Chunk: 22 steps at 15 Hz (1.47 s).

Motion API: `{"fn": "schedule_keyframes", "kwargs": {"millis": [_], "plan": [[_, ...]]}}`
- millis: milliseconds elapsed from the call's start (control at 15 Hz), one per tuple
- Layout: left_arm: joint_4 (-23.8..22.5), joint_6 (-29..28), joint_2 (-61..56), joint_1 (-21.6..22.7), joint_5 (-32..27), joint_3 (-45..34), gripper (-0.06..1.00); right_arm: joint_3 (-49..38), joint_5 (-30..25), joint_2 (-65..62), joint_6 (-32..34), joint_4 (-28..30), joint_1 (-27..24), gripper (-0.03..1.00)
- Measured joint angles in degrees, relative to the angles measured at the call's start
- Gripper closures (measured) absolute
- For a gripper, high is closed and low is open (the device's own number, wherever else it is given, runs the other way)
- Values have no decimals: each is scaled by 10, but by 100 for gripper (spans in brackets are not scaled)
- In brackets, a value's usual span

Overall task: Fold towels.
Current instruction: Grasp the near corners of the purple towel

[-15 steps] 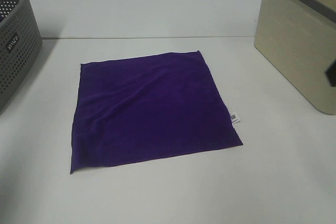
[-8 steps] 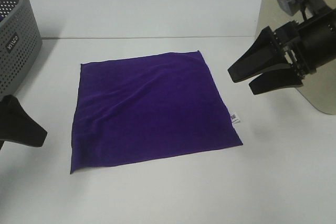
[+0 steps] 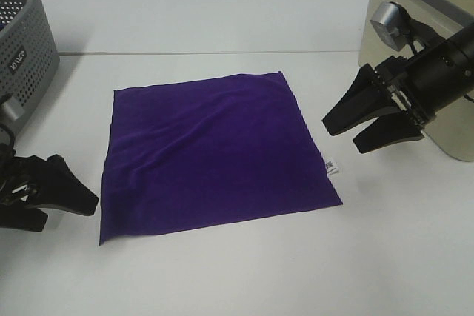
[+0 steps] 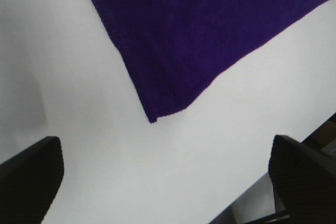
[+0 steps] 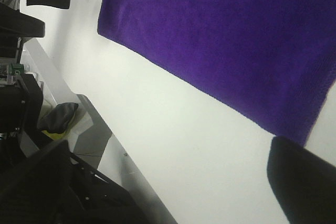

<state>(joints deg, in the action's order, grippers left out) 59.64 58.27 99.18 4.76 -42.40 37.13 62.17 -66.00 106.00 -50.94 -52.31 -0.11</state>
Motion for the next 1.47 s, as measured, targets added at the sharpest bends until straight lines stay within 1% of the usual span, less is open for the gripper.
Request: {"fn": "schedule_keyframes", "kwargs": {"millis": [67,200,267,467,667,867,1067,1333,1400,1467], "plan": [[14,13,11,0,16,0,-4,1,13,0,22,4,0,-1],[22,18,13,0,34,-1,-4,0,53,0,48,27,1,-1],[26,19,13,0,41,-2,-4,0,96,13,57,44,1,-1],[22,21,13,0,46,-2,-4,1,117,64,54,46,1,-1],[36,22,36,0,51,-2,-4,1,156,106,52,50,1,-1],[49,25,53,0,48,-2,-4,2,167,117,41,46,1,-1],[65,26,72,0,28,5,-4,7,164,129,37,28,1,-1],[72,26,77,0,22,6,-4,9,162,132,38,29,1,0],[73,26,77,-3,22,6,-4,9,162,132,41,29,1,0],[89,26,80,-29,28,6,-3,9,171,133,56,32,9,1]]}}
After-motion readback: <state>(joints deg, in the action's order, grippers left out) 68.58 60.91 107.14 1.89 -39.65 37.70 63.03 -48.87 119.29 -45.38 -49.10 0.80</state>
